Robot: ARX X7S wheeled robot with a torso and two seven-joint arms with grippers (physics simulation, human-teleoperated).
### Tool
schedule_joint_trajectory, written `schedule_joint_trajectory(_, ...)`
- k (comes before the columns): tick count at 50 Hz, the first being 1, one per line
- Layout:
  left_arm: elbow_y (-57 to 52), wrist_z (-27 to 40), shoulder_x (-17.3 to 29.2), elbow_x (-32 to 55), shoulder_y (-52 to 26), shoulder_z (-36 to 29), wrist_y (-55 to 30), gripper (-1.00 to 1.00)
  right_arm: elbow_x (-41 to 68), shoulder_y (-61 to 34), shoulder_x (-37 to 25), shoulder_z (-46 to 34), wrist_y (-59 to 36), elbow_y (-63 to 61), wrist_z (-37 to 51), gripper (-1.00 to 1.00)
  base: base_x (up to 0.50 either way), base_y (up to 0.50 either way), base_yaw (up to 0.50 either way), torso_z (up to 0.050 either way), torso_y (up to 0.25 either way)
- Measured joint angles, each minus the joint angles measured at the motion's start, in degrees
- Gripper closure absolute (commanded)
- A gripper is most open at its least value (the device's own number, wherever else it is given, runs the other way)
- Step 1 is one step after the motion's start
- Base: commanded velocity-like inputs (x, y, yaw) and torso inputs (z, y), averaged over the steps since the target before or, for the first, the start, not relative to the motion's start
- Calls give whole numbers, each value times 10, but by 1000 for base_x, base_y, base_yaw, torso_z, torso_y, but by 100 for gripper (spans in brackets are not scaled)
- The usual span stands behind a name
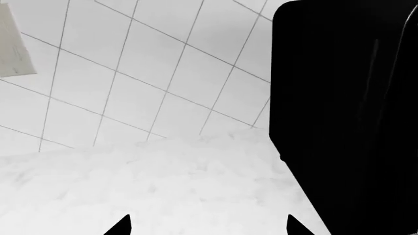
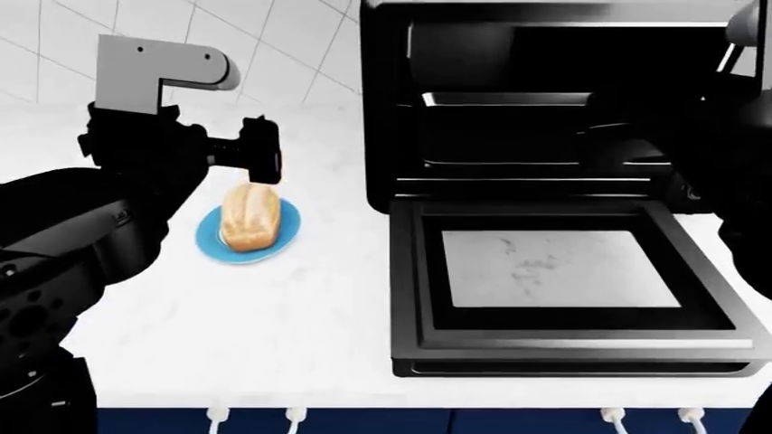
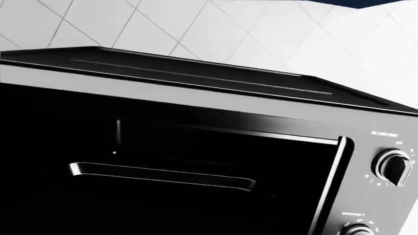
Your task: Place the bread on the tray of the toaster oven.
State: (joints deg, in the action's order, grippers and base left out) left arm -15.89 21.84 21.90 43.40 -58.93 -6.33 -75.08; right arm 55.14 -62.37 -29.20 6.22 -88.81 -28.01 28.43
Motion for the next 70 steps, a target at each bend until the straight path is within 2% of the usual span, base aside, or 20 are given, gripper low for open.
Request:
schedule_joint_trajectory(19, 2, 22, -11, 15, 17, -2, -32, -100, 123, 2, -38, -1, 5, 14, 115, -100, 35, 0, 0, 0, 1)
schedule_joint_trajectory(27, 17, 25, -18, 9, 18, -27, -31, -100, 159, 5, -49, -2, 8, 17, 146, -100, 0, 0, 0, 0, 0)
schedule_joint_trajectory(47, 71, 31, -37, 4, 35, -48, -22, -100, 212, 20, -72, -9, 28, 20, 187, -100, 0, 0, 0, 0, 0)
schedule_joint_trajectory(70, 117, 32, -31, -13, 44, -59, 7, -100, 249, 31, -93, -12, 48, 20, 212, -100, 0, 0, 0, 0, 0)
